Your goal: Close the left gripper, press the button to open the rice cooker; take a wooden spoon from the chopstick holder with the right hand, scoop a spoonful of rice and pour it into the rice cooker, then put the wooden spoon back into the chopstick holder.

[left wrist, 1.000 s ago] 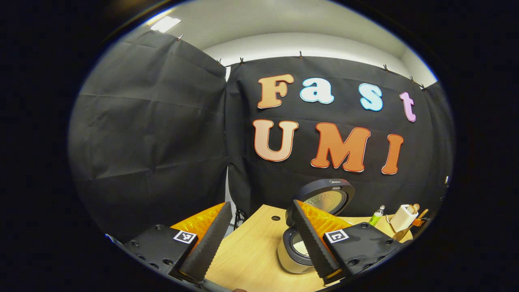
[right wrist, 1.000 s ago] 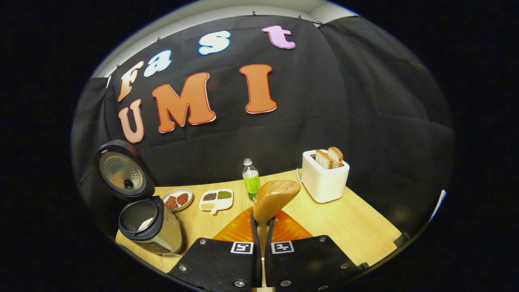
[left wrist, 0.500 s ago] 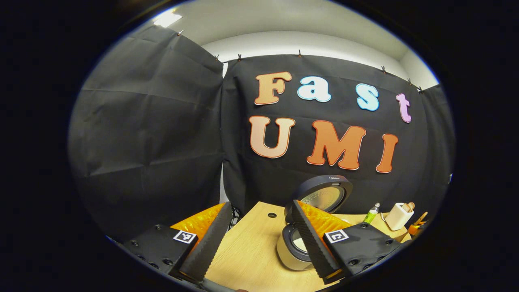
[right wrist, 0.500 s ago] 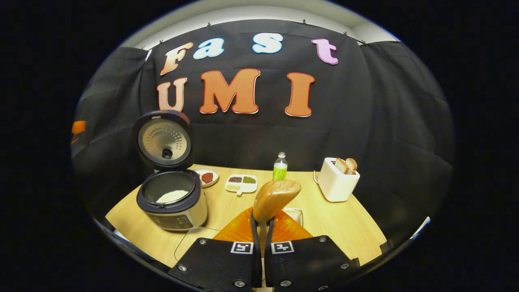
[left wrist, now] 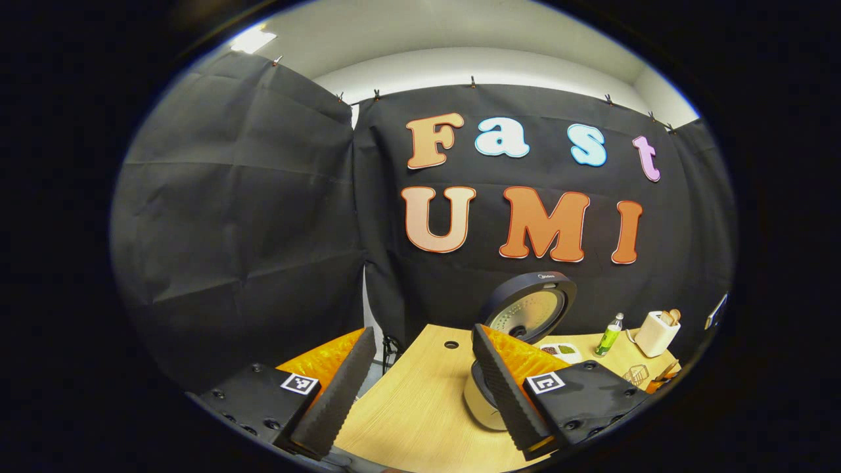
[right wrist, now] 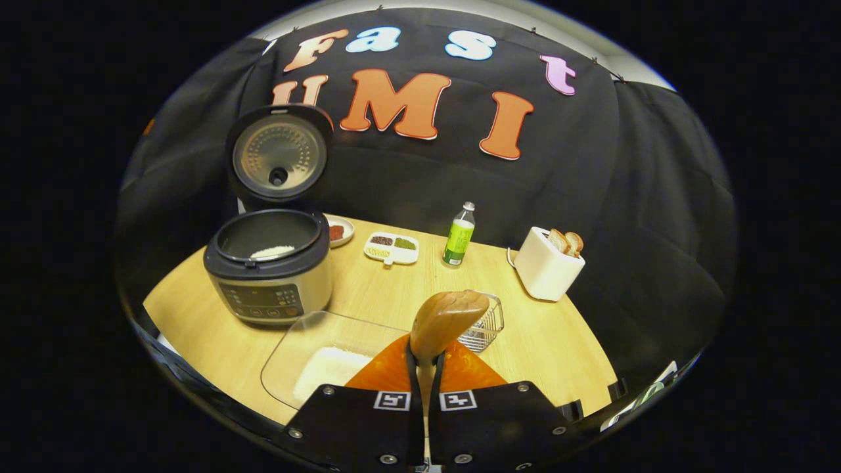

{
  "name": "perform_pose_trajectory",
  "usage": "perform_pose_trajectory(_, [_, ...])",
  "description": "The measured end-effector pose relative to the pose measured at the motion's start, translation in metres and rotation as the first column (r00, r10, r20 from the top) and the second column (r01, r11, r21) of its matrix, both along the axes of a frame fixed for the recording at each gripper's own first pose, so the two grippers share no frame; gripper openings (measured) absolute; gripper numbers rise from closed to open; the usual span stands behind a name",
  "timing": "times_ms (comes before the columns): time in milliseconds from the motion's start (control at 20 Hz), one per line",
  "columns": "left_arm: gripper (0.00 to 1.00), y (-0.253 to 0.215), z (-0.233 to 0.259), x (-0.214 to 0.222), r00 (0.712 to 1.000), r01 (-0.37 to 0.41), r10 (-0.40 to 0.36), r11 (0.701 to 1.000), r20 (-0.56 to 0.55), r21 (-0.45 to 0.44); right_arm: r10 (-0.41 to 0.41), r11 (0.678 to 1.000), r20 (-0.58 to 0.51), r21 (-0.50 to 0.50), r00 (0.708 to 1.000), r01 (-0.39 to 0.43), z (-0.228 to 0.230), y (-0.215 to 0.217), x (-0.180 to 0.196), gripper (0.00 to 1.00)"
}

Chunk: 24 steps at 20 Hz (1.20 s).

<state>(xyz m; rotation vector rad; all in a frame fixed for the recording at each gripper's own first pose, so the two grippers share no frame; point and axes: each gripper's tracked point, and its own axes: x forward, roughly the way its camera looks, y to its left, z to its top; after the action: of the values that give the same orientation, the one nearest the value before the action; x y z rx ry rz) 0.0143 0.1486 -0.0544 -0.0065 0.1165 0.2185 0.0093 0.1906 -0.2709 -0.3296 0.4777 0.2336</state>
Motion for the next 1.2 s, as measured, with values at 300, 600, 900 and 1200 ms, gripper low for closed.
perform_pose_trajectory(300, [0.98,0.007,-0.004,-0.004,1.000,-0.010,0.010,1.000,-0.018,-0.001,-0.166,0.984,-0.078,0.058,0.983,0.170,-0.034,-0.015,-0.005,0.02])
perform_pose_trajectory(600, [0.98,0.012,-0.013,-0.009,0.999,-0.031,0.030,0.999,-0.040,-0.008,-0.167,0.972,-0.127,0.148,0.978,0.185,-0.044,0.019,-0.009,0.02])
perform_pose_trajectory(900, [0.97,0.010,-0.024,-0.009,0.997,-0.028,0.027,1.000,-0.070,-0.013,-0.083,0.863,-0.266,0.463,0.960,0.203,-0.058,0.071,-0.010,0.02])
perform_pose_trajectory(1200, [0.99,0.008,-0.029,-0.005,0.996,-0.024,0.022,0.999,-0.082,-0.028,-0.069,0.689,-0.398,0.644,0.915,0.332,-0.073,0.056,-0.004,0.02])
